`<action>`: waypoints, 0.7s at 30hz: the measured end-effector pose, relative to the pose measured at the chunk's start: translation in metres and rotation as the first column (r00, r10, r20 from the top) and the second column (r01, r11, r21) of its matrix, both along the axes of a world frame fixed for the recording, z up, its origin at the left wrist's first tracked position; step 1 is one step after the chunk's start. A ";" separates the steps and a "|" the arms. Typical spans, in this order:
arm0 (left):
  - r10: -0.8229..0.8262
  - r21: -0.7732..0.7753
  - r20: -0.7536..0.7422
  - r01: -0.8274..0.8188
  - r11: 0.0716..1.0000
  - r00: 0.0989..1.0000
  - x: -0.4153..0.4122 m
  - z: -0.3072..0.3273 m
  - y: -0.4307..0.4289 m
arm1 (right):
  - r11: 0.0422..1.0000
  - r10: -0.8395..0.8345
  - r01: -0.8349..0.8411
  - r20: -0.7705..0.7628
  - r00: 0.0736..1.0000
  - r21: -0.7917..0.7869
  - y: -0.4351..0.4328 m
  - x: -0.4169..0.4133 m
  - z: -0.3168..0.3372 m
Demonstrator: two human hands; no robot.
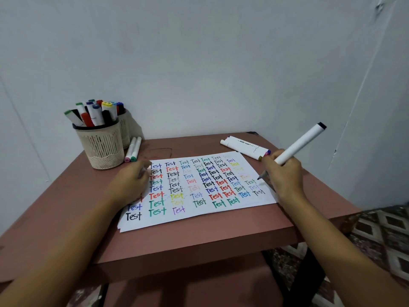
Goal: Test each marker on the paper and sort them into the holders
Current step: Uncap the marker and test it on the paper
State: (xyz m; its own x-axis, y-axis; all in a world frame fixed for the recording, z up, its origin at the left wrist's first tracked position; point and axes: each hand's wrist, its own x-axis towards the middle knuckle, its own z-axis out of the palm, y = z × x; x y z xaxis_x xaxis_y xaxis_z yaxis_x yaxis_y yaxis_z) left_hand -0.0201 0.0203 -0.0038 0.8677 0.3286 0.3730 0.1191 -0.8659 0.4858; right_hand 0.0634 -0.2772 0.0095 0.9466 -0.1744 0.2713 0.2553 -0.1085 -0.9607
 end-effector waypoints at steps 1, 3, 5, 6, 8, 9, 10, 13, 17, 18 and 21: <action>-0.005 -0.002 0.019 0.005 1.000 1.000 -0.001 0.002 -0.001 | 0.999 0.043 -0.043 0.013 0.999 0.028 0.005 -0.001 0.005; -0.025 0.008 0.047 0.024 1.000 0.999 -0.002 0.004 -0.003 | 0.981 0.160 -0.161 0.018 0.987 0.108 0.018 -0.004 0.015; -0.019 0.024 0.083 0.017 1.000 0.996 -0.004 0.005 -0.003 | 0.939 0.294 -0.287 -0.009 0.956 0.187 0.035 -0.006 0.021; -0.005 0.033 0.090 0.002 0.999 0.996 -0.005 0.006 -0.004 | 0.917 0.347 -0.334 -0.026 0.937 0.218 0.043 -0.007 0.023; -0.008 0.014 0.096 0.006 1.000 0.995 -0.005 0.007 -0.007 | 0.889 0.414 -0.390 -0.057 0.909 0.241 0.061 -0.007 0.024; -0.023 -0.013 0.094 0.025 1.000 0.995 -0.005 0.007 -0.009 | 0.881 0.434 -0.407 -0.069 0.898 0.242 0.068 -0.006 0.023; -0.035 -0.043 0.089 0.039 0.998 0.995 -0.005 0.007 -0.011 | 0.872 0.454 -0.425 -0.078 0.888 0.244 0.076 -0.007 0.024; -0.052 -0.138 0.113 0.068 0.988 0.992 -0.005 0.007 -0.015 | 0.821 0.528 -0.481 -0.090 0.844 0.306 0.097 -0.007 0.024; -0.060 -0.176 0.110 0.079 0.981 0.992 -0.006 0.010 -0.018 | 0.736 0.616 -0.541 -0.071 0.785 0.408 0.119 -0.007 0.024; -0.064 -0.171 0.099 0.081 0.982 0.993 -0.005 0.011 -0.019 | 0.735 0.624 -0.556 -0.065 0.779 0.387 0.123 -0.007 0.023; -0.107 -0.149 0.093 0.120 0.982 0.990 -0.003 0.009 -0.022 | 0.687 0.684 -0.624 -0.042 0.728 0.372 0.133 -0.008 0.018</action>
State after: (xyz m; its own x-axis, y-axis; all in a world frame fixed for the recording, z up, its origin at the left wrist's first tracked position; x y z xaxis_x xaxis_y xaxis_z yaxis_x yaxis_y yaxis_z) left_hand -0.0235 -0.0014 0.0056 0.8701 0.2890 0.3992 -0.0228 -0.7855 0.6184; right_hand 0.0553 -0.1443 0.0270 0.8748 0.4617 0.1469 -0.0187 0.3352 -0.9420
